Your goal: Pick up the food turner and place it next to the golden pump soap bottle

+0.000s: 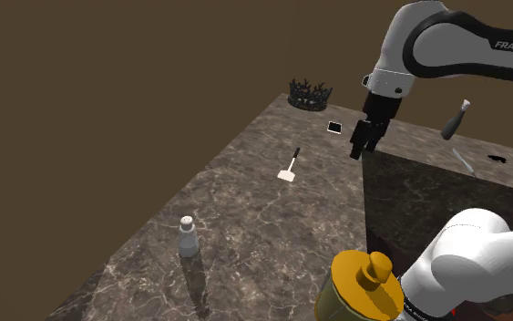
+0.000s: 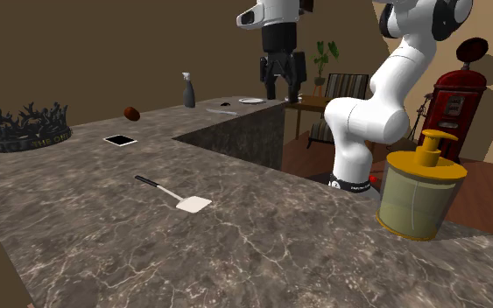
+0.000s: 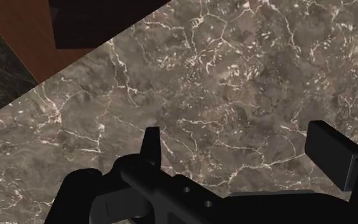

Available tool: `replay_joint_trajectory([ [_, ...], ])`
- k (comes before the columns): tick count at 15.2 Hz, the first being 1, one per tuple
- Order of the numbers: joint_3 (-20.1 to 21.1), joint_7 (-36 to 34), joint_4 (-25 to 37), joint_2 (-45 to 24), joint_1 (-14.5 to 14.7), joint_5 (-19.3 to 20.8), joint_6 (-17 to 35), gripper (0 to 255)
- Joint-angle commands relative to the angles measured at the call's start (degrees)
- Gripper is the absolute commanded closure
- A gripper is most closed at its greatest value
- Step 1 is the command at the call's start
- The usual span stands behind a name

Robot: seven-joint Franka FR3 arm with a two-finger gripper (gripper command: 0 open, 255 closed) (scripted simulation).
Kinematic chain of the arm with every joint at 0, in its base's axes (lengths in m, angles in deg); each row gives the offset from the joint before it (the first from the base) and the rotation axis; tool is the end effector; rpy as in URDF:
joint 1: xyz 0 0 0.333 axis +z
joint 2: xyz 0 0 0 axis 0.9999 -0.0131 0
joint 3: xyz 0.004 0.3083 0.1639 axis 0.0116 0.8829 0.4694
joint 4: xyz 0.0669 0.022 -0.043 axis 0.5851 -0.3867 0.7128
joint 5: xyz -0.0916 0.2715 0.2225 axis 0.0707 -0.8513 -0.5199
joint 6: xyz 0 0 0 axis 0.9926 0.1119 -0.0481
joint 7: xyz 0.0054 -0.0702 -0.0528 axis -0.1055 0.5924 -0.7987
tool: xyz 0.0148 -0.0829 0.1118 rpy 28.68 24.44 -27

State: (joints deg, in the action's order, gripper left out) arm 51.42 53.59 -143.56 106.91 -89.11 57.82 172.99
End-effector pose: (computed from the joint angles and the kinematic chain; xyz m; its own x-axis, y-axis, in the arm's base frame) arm 0.2461 -0.0085 0.5574 0.9972 0.0184 -0.0725 0.0135 -0.9976 -0.0672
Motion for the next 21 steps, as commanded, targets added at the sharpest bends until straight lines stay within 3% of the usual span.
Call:
replay_joint_trajectory([
  [1, 0.0, 0.0, 0.0, 0.0, 0.0, 0.0, 0.0, 0],
  [11, 5.9, -20.3, 1.5, -17.8, -5.2, -1.8, 19.3, 0],
  [21, 7.9, -40.7, 10.3, -37.8, -10.4, 1.8, 32.8, 0],
])
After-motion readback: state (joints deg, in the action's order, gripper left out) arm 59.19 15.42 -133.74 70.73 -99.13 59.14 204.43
